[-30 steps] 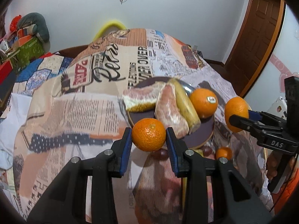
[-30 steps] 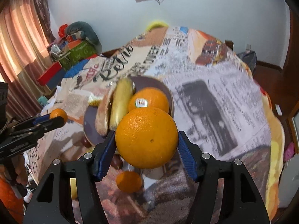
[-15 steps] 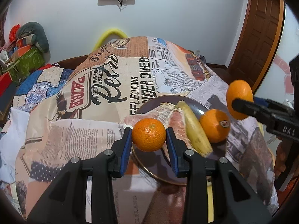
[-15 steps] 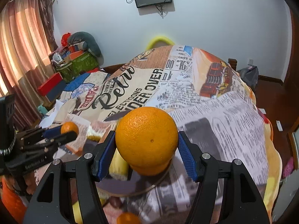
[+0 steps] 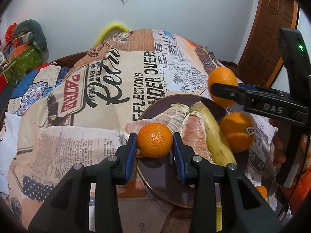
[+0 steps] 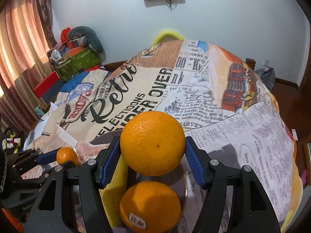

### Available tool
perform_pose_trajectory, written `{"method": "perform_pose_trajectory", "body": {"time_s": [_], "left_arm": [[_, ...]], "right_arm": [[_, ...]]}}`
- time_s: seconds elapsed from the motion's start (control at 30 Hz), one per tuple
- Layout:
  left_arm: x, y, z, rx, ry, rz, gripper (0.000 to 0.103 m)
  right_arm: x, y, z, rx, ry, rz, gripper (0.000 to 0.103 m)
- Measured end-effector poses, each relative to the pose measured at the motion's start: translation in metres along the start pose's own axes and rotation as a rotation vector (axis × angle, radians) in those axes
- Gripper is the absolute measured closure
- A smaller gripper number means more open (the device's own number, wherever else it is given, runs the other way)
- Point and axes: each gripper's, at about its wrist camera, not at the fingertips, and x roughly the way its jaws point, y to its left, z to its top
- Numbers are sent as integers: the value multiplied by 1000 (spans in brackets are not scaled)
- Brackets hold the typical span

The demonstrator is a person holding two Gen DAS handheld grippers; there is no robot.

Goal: Organize fruits
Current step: 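Lower the tangerine onto the plate with the left tool while the right lowers the orange, then grasp the yellow banana with the left tool while the right moves toward a small tangerine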

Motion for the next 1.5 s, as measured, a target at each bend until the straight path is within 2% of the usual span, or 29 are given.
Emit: {"method": "perform_pose_trajectory", "body": {"time_s": [0.3, 0.47, 0.6, 0.7, 1.1, 1.33, 1.5], "left_arm": [[5, 0, -1, -3, 12, 5, 67], [5, -2, -2, -6, 15, 4, 55], [3, -3, -2, -3, 14, 9, 54], [0, -5, -2, -2, 11, 14, 51], [-46, -12, 5, -12, -51, 18, 47], [-90, -21, 0, -5, -103, 25, 42], [-109, -27, -12, -1, -103, 26, 38]], "right_arm": [[13, 0, -7, -5, 49, 7, 41], [13, -5, -11, 3, 70, 4, 41], [10, -3, -13, -10, 74, -1, 39], [0, 0, -11, -18, 51, 24, 39], [-54, 21, -10, -70, -44, -16, 39], [-98, 31, -24, -73, -92, -33, 39], [-122, 37, -41, -76, -108, -50, 39]]}}
